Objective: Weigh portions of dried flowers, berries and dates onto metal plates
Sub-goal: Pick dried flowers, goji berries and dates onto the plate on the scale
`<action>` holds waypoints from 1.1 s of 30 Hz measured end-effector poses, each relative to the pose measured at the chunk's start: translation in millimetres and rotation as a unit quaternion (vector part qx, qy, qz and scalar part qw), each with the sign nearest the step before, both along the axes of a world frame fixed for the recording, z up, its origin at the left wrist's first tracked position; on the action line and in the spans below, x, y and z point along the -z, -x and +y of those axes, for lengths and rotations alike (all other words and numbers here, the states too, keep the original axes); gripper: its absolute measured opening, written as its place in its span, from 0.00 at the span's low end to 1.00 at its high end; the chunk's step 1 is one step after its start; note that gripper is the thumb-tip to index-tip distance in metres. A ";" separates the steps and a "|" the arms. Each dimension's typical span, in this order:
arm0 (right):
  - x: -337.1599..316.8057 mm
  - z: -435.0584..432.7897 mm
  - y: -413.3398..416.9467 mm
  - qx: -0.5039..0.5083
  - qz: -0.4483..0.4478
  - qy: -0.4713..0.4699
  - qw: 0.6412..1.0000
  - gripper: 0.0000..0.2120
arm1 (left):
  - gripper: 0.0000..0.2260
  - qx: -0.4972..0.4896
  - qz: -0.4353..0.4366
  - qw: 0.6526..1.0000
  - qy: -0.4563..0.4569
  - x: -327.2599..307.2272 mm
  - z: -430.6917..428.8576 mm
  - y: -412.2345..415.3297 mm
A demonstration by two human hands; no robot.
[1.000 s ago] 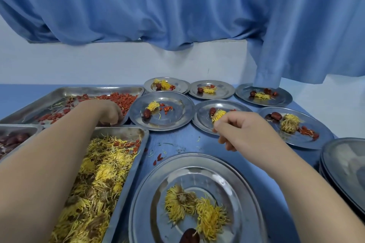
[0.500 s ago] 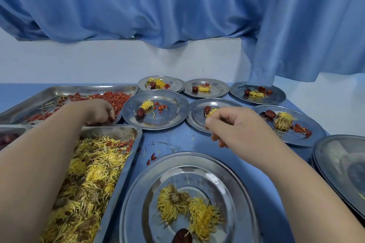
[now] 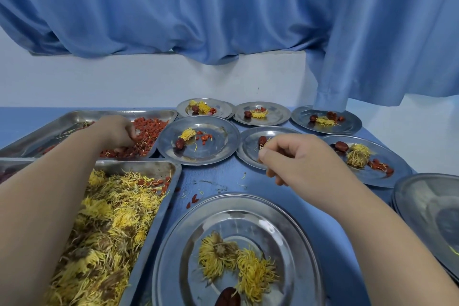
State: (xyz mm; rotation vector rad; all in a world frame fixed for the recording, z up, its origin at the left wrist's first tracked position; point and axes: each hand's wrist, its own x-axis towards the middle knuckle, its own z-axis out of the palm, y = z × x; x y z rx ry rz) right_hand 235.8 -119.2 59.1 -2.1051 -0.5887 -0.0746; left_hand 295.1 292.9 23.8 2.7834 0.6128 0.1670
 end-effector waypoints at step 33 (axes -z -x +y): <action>41.8 -75.2 104.8 0.017 -0.057 -0.028 0.998 0.11 | 0.11 0.339 0.083 0.930 0.112 -37.7 -253.1 112.6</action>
